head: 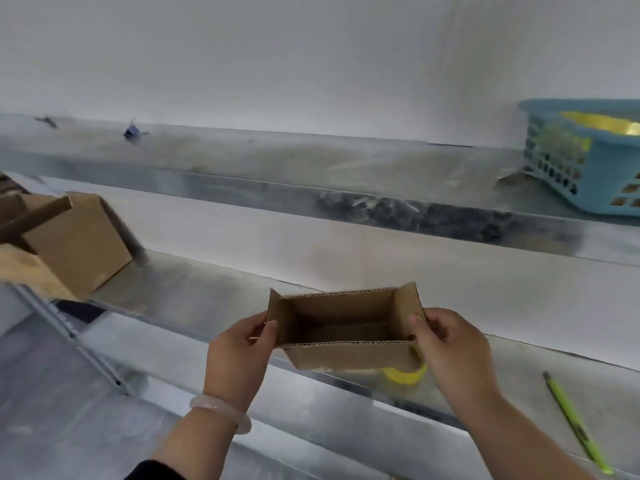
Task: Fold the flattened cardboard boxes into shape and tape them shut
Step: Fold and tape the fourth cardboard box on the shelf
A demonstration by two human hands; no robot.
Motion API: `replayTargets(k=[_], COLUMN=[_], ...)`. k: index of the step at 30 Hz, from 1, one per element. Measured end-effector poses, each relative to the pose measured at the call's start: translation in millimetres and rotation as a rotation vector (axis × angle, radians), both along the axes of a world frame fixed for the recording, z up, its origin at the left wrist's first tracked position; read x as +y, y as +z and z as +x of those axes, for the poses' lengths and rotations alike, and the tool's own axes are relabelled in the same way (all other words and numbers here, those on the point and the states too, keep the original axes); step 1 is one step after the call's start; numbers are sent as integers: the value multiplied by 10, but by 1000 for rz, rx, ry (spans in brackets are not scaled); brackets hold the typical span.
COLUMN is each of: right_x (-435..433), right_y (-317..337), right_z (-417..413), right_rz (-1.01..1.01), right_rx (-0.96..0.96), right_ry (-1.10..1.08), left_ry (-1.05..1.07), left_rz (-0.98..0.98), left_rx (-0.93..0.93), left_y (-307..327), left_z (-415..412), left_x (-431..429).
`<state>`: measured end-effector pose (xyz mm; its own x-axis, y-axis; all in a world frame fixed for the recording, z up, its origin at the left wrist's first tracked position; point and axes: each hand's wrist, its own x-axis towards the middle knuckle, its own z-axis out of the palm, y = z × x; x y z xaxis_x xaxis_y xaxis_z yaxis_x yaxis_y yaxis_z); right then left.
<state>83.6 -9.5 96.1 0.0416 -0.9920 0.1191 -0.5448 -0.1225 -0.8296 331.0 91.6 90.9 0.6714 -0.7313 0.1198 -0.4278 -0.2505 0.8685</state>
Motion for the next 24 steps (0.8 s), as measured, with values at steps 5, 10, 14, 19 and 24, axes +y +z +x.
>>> replayTargets(k=[5,10,14,19,24], right_x=[316,508,556,381,50], right_y=[-54,-104,-165,-170,-216], right_z=[1239,2346,2997,3666,4295], right_rz=[15,38,45,70,41], right_rx=[-30,-75,-89,-62,-19], right_ry=[119,211,274,321,353], left_ry=[118,205,267,327,340], left_rz=[-7,-35,-39,-46,-47], left_rx=[59,83,138,217,283], left_y=[62,45,-25,-142,-281], left_z=[1072,2023,2548,3110,3663], left_x=[538,962,1170,1158,932])
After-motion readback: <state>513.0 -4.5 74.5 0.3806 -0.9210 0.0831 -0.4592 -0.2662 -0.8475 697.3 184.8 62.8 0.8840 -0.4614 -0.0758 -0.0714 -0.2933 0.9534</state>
